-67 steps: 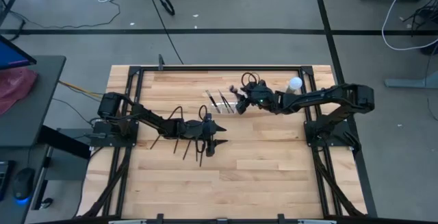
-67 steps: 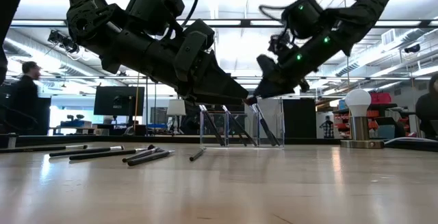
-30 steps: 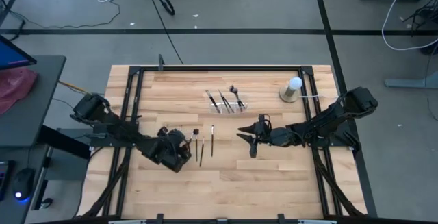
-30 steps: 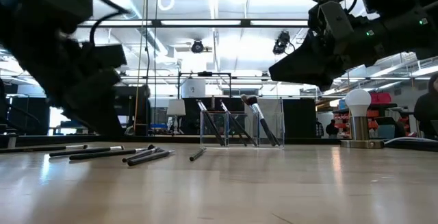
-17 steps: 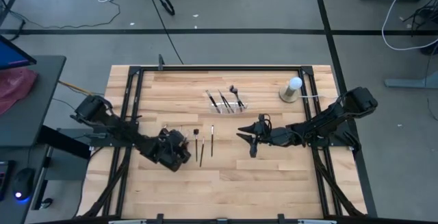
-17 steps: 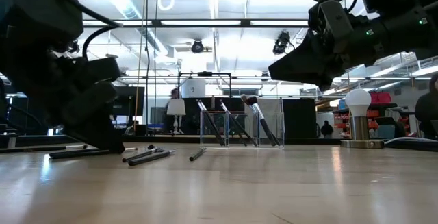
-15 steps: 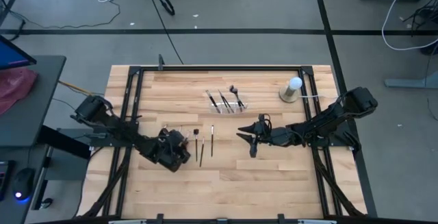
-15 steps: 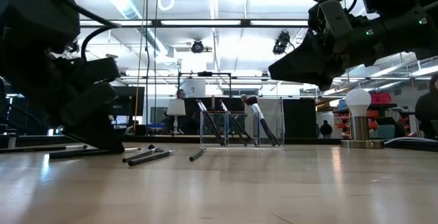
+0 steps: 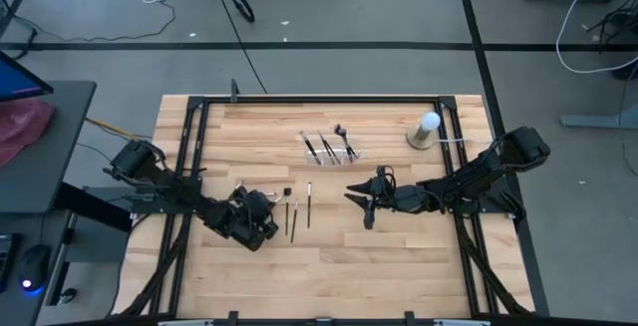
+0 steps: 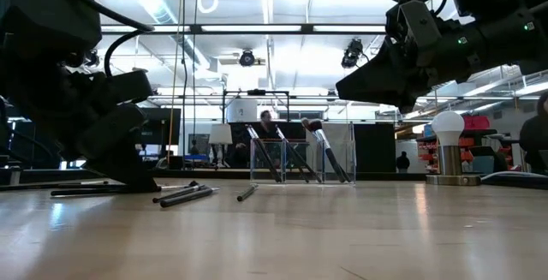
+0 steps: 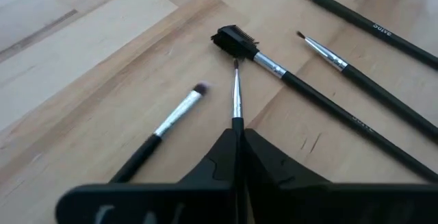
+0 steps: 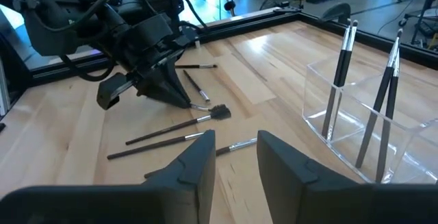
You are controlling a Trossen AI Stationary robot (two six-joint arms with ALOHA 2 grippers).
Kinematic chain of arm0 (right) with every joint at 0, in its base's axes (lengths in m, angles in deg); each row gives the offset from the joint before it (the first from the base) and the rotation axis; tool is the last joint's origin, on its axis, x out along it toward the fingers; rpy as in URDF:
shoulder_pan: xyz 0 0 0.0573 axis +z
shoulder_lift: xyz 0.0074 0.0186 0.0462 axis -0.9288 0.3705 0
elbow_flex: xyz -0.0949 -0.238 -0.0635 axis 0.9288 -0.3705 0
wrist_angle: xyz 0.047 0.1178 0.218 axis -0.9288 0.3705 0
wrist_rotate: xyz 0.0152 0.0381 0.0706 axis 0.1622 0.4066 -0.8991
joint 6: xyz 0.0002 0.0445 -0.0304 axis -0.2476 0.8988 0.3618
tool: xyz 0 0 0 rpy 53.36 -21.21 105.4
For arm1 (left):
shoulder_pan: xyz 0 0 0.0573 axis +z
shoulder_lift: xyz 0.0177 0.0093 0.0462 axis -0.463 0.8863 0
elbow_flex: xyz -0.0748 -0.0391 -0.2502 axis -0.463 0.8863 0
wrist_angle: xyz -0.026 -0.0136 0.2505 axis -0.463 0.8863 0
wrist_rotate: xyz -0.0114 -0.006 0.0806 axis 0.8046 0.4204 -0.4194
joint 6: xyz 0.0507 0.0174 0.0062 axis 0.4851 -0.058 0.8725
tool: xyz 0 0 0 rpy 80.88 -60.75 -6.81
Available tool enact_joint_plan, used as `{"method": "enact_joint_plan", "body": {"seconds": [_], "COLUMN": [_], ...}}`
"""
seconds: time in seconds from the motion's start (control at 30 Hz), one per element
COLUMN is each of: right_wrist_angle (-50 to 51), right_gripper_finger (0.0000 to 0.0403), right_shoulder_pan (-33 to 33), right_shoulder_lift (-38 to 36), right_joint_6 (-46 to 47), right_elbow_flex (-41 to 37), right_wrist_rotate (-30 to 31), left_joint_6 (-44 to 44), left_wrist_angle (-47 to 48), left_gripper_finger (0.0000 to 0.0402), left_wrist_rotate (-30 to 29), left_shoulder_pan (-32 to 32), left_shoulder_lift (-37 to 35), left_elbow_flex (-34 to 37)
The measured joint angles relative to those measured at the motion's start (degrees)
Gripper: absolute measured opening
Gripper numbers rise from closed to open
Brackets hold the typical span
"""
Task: Put items in baskets/containers
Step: Put the black liner brush into the transparent organizer, then put the black eyeshadow brush into the transparent organizer
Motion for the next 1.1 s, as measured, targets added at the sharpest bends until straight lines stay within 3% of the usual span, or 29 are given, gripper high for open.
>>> {"method": "enact_joint_plan", "body": {"seconds": [0.23, 0.6, 0.83, 0.97, 1.1], "right_wrist_angle": [-0.01, 0.36, 0.35, 0.0, -0.8], "right_gripper_finger": [0.0109, 0.011, 0.0126, 0.0133, 0.0136], "right_shoulder_pan": [-0.01, 0.0, -0.53, -1.5, -1.97], "right_shoulder_lift": [0.0, 0.25, 2.46, 3.9, 5.24], "right_joint_6": [0.02, 1.36, 3.36, 4.4, 4.96], "right_elbow_flex": [0.0, 0.0, 0.0, 0.0, 0.0], "right_wrist_rotate": [0.01, -0.01, -0.04, -0.02, -0.03], "left_joint_6": [4.31, 13.05, 14.11, 12.98, 14.07], "left_wrist_angle": [0.65, -0.01, 0.07, 0.06, 0.09], "left_gripper_finger": [0.0009, 0.0004, 0.0013, 0.0045, 0.0116], "left_wrist_rotate": [1.6, 0.04, 5.95, 7.95, 9.04], "left_shoulder_pan": [0.2, 0.28, 0.84, 0.77, 0.72], "left_shoulder_lift": [-2.75, -12.75, -14.61, -13.32, -11.01], "left_elbow_flex": [-1.68, -2.32, -2.38, -2.38, -2.4]}}
